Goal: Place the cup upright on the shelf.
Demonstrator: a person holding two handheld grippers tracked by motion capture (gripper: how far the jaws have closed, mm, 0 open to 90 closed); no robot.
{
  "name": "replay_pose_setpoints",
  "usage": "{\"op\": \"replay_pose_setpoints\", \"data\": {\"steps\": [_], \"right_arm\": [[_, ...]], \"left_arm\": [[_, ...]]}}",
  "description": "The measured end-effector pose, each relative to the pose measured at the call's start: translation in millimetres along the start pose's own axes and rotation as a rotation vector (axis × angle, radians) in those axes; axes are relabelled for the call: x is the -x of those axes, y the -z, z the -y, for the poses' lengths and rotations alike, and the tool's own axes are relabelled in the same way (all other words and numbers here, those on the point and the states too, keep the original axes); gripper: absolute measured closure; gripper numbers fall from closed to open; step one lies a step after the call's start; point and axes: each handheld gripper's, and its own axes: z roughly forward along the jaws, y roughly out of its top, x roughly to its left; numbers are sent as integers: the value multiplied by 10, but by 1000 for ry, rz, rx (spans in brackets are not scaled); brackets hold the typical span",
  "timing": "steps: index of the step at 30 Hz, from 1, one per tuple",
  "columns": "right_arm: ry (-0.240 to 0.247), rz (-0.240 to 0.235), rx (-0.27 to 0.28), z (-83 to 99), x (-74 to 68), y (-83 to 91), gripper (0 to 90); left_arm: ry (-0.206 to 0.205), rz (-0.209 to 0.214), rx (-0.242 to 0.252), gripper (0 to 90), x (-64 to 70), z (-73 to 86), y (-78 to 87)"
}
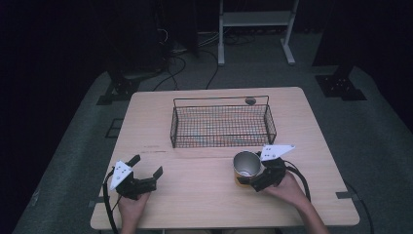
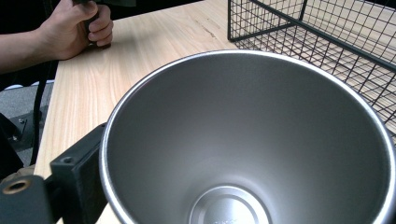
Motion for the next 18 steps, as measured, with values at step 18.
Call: {"op": "replay_pose_setpoints", "data": {"steps": [18], "right_arm": [[-5, 22, -3, -18, 18, 33, 103]], "left_arm": [[1, 0, 1, 0, -2, 0, 0]]}}
